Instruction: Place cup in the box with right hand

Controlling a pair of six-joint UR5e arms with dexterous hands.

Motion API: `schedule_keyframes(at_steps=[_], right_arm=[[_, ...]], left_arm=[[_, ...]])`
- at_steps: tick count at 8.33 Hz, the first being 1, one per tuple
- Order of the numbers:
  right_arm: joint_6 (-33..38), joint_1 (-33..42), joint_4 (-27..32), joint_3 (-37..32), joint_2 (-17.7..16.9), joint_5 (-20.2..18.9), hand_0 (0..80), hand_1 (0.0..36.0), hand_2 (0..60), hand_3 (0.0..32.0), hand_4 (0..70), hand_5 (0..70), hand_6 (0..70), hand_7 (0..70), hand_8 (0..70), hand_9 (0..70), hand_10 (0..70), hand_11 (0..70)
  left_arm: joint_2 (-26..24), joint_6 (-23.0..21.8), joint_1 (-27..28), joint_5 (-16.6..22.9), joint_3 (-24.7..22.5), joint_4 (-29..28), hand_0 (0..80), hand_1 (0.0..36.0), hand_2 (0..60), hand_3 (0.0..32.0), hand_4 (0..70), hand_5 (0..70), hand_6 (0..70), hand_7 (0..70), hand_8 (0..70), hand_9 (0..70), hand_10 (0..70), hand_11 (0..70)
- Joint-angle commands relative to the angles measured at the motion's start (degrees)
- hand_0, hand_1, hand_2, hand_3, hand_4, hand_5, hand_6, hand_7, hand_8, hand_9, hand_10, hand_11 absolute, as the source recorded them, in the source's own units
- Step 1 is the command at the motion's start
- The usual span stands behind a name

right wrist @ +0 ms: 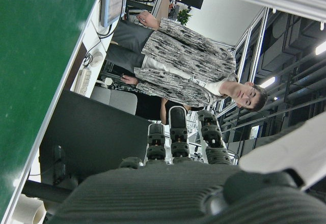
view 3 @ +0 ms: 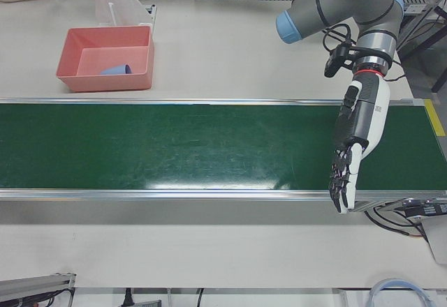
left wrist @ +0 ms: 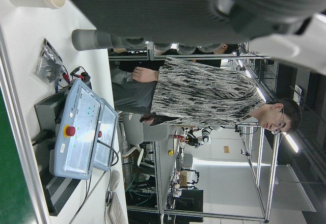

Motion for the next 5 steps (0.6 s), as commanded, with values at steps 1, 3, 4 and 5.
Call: schedule_keyframes(at_steps=[1, 3, 4, 5], right_arm=[[9.7, 11.3, 19.4, -19.6, -2.5, -7.5, 10.4, 1.5, 8.4, 0.0, 0.3, 0.8, 8.8, 40.1, 8.9, 20.8, 1.6, 2.4], [10.0, 18.1, 21.7, -20.5, -6.2, -9.0, 5.9, 0.2, 7.6, 0.0, 0.8, 0.6, 9.4, 43.0, 9.7, 22.5, 1.9, 2.7], [9.9, 20.7, 21.9, -20.8, -6.5, -10.1, 3.2, 0.0, 6.8, 0.0, 1.1, 0.4, 9.4, 43.1, 9.8, 22.7, 2.1, 3.0], [9.9, 21.0, 21.8, -21.0, -6.2, -10.2, 4.7, 0.0, 6.8, 0.0, 0.6, 0.5, 9.2, 42.4, 9.6, 22.3, 2.0, 2.8]], left_arm=[[0.0, 0.0, 0.1, 0.0, 0.0, 0.0, 0.0, 0.0, 0.0, 0.0, 0.0, 0.0, 0.0, 0.0, 0.0, 0.0, 0.0, 0.0], [0.0, 0.0, 0.0, 0.1, -0.1, 0.0, 0.0, 0.0, 0.0, 0.0, 0.0, 0.0, 0.0, 0.0, 0.0, 0.0, 0.0, 0.0], [0.0, 0.0, 0.0, 0.1, -0.1, 0.0, 0.0, 0.0, 0.0, 0.0, 0.0, 0.0, 0.0, 0.0, 0.0, 0.0, 0.0, 0.0], [0.0, 0.1, 0.1, 0.1, 0.0, 0.0, 0.0, 0.0, 0.0, 0.0, 0.0, 0.0, 0.0, 0.0, 0.0, 0.0, 0.0, 0.0]])
